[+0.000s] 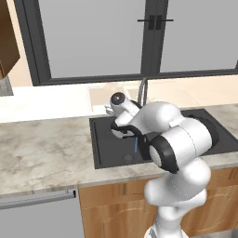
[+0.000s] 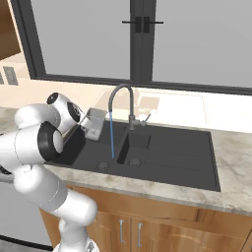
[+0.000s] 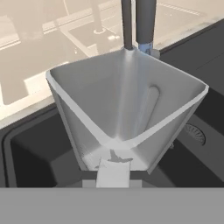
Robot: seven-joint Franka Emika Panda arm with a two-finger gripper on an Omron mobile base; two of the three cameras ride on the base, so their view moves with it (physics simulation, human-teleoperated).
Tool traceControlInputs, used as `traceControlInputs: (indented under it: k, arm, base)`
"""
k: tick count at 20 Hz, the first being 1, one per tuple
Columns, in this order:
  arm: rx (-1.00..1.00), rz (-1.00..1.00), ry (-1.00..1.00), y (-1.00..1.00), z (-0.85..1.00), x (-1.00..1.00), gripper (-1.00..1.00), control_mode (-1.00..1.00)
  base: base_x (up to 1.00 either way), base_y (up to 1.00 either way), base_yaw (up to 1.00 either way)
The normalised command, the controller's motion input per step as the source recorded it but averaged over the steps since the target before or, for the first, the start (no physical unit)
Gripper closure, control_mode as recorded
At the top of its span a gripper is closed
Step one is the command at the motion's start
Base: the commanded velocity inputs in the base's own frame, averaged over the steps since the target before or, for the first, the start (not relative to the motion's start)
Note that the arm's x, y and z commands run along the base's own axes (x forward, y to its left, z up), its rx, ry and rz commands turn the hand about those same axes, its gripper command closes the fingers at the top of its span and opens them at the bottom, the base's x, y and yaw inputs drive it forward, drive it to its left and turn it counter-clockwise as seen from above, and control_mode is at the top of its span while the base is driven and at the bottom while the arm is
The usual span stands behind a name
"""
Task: Turn on the sink faucet and place the jug under the water for a few seconds to fill it up.
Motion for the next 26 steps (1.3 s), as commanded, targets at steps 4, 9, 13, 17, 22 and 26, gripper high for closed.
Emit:
traceControlInputs:
  k: [4, 9, 13, 17, 22, 26]
  arm:
    - [0.05, 0.00, 0.00, -0.29, 0.00, 0.23, 1.00, -1.00]
    - [0.05, 0.00, 0.00, -0.30, 0.00, 0.17, 1.00, -1.00]
    - [0.05, 0.00, 0.00, -0.28, 0.00, 0.12, 1.00, -1.00]
    - [0.01, 0.00, -0.13, -0.17, 0.23, 0.00, 1.00, -1.00]
    - [0.00, 0.00, -0.20, -0.02, 0.36, -0.10, 1.00, -1.00]
    - [0.00, 0.00, -0.12, 0.00, 0.05, -0.08, 1.00, -1.00]
  base:
    - [0.00, 0.00, 0.00]
    - [0.00, 0.00, 0.00]
    - [0.00, 0.00, 0.00]
    - [0.00, 0.00, 0.00]
    - [0.00, 0.00, 0.00]
    - [0.00, 0.00, 0.00]
